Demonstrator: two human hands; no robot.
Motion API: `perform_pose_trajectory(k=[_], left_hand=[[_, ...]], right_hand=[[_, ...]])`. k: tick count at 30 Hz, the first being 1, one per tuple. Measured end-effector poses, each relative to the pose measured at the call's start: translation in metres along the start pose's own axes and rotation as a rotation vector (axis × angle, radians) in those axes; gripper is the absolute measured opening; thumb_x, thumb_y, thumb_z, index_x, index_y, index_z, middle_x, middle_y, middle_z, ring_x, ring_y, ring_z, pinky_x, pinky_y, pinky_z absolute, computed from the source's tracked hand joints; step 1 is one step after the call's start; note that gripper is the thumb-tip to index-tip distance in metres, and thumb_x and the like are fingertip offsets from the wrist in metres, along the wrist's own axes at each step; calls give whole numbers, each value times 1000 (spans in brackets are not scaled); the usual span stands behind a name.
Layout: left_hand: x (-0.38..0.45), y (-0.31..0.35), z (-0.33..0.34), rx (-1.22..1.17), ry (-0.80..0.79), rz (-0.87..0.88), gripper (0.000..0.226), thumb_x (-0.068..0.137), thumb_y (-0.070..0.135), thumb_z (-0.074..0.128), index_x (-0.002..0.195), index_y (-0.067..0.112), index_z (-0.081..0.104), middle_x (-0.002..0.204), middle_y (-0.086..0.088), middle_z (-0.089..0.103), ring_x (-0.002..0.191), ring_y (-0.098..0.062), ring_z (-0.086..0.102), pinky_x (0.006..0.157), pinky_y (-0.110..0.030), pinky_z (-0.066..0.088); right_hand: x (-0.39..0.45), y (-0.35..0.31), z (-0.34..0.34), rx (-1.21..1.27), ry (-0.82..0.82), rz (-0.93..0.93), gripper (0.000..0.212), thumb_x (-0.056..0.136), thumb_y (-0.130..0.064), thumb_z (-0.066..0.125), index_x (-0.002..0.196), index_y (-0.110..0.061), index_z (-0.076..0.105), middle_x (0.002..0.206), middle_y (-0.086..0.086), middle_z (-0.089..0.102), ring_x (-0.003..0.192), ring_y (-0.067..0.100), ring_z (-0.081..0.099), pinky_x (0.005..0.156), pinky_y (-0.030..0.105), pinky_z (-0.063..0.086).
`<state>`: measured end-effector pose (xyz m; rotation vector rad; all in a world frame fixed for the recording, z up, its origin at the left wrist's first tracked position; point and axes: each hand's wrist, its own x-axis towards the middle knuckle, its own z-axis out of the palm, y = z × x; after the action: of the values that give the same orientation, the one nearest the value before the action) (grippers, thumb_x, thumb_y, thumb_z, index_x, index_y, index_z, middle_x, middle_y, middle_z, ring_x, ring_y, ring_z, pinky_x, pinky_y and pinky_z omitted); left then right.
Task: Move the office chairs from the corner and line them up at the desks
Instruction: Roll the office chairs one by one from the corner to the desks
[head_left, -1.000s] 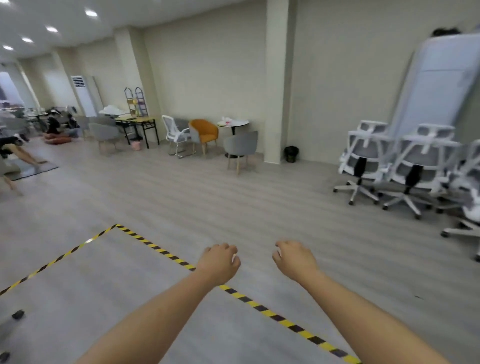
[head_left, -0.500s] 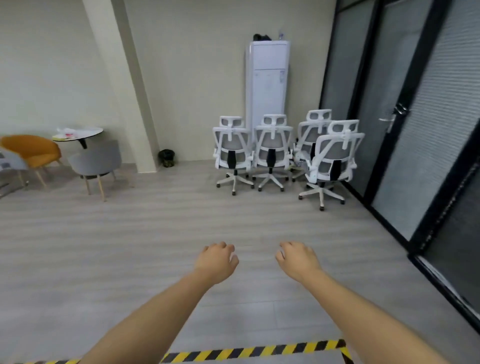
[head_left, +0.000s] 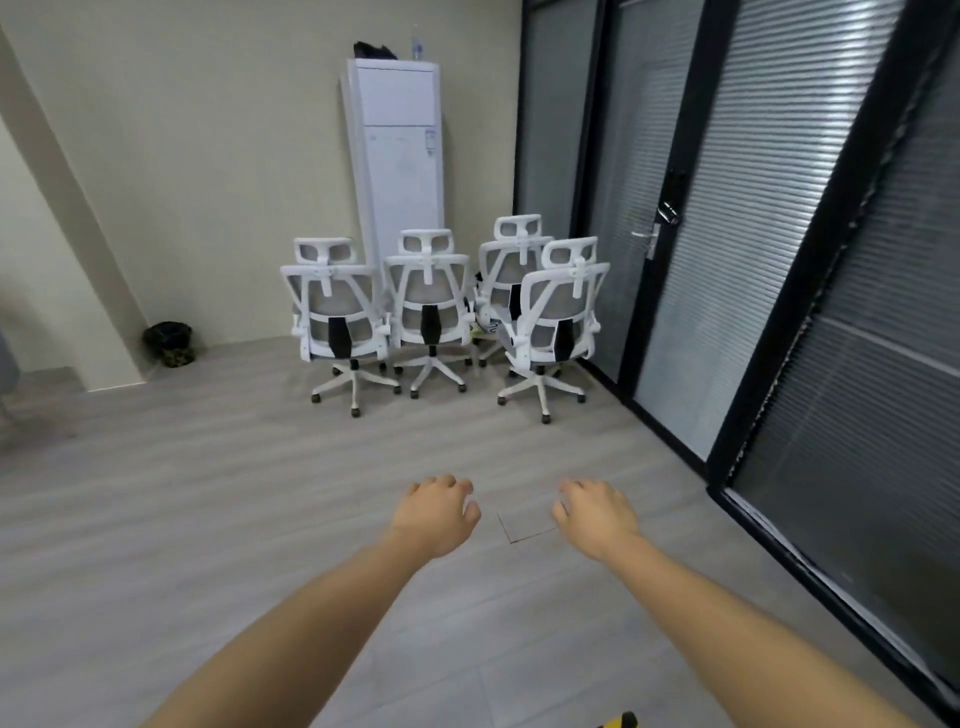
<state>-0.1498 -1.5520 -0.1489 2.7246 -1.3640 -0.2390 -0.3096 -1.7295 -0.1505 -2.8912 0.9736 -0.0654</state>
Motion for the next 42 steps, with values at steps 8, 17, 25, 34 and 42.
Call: perform_pose_trajectory(k=[8, 17, 25, 34, 42], left_hand=[[192, -8, -11, -17, 8, -19, 46, 100, 44, 34, 138, 23, 50, 138, -4, 54, 126, -28, 49, 108, -40, 34], [394, -27, -52, 6, 39, -37, 46, 99, 44, 34, 137, 24, 51, 138, -2, 54, 129, -24, 44, 109, -39, 33], [584, -54, -59, 15, 17, 38, 48, 99, 45, 32, 139, 24, 50, 139, -3, 53, 129, -25, 45, 109, -41, 32], [800, -56, -97, 13, -5, 104, 45, 99, 42, 33, 135, 24, 53, 135, -3, 55, 128, -26, 46, 107, -43, 32], [989, -4, -92, 35, 2, 180, 44, 98, 44, 33, 132, 24, 53, 129, -4, 57, 123, -28, 50, 104, -43, 35]], right_hand=[[190, 57, 6, 3, -6, 7, 37, 95, -35, 42, 119, -16, 61, 120, 9, 65, 110, 32, 58, 90, 36, 45], [400, 89, -6, 49, 11, -17, 37, 95, -35, 41, 123, -16, 58, 121, 8, 63, 112, 32, 57, 90, 39, 45], [579, 116, 3, 36, 47, -15, 35, 97, -36, 43, 123, -18, 58, 120, 5, 62, 112, 29, 57, 91, 39, 45], [759, 158, -16, 28, 49, 66, 34, 98, -33, 43, 124, -19, 59, 123, 4, 63, 111, 28, 59, 87, 37, 43], [901, 260, 0, 44, 35, 104, 34, 98, -34, 43, 126, -19, 56, 120, 5, 62, 108, 28, 60, 87, 39, 46]])
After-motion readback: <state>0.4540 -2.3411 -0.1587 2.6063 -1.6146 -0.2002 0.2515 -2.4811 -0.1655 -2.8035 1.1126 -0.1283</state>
